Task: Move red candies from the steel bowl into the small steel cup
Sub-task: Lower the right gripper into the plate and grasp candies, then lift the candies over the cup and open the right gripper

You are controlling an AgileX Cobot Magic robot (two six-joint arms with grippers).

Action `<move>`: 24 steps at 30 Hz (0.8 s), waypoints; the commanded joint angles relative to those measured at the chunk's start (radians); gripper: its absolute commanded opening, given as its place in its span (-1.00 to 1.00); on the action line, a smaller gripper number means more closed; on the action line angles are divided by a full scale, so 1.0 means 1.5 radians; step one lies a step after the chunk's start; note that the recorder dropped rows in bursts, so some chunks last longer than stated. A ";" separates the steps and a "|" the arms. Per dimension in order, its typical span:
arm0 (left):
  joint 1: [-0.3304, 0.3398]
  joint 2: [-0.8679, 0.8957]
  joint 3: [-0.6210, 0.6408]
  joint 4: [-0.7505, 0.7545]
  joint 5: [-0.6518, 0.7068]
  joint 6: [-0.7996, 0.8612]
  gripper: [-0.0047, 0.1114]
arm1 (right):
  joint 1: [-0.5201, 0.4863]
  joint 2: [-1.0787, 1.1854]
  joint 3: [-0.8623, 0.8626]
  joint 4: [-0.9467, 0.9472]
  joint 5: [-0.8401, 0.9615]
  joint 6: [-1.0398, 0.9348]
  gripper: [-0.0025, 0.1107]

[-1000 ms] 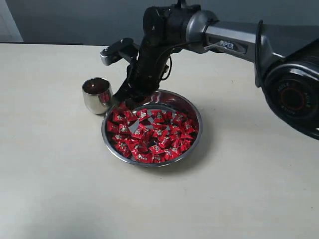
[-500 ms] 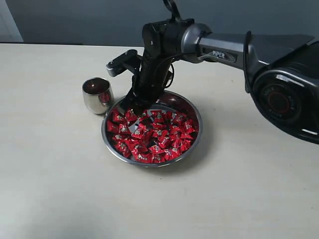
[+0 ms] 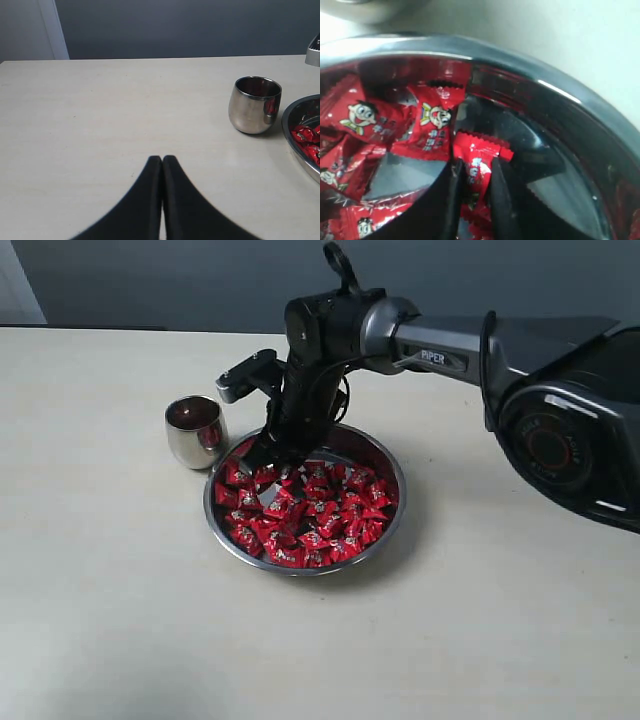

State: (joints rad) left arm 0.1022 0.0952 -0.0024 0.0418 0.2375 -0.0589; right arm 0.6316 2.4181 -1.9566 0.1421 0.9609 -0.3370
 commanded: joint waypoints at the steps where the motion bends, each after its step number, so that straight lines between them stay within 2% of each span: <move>1: -0.003 -0.006 0.002 0.001 -0.003 -0.001 -0.91 | -0.002 -0.002 -0.002 -0.005 0.008 0.001 -0.96; 9: -0.003 -0.006 0.002 0.001 -0.003 -0.001 -0.91 | -0.002 -0.072 -0.002 0.018 0.002 0.001 -0.96; 13: -0.003 -0.006 0.002 0.001 -0.003 -0.001 -0.91 | -0.002 -0.110 -0.002 0.078 -0.064 -0.005 -0.96; 16: -0.003 -0.006 0.002 0.001 -0.003 -0.001 -0.91 | -0.002 -0.112 -0.002 0.188 -0.143 -0.053 -0.96; 20: -0.003 -0.006 0.002 0.001 -0.003 -0.001 -0.91 | -0.001 -0.097 -0.002 0.289 -0.191 -0.117 -0.96; 22: -0.003 -0.006 0.002 0.001 -0.003 -0.001 -0.91 | -0.001 -0.091 -0.002 0.298 -0.202 -0.127 -0.96; 24: -0.003 -0.006 0.002 0.001 -0.003 -0.001 -0.91 | -0.001 -0.082 -0.002 0.302 -0.203 -0.147 -0.85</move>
State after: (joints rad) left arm 0.1022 0.0952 -0.0024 0.0418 0.2375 -0.0589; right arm 0.6316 2.2882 -1.9566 0.5837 0.6711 -0.5251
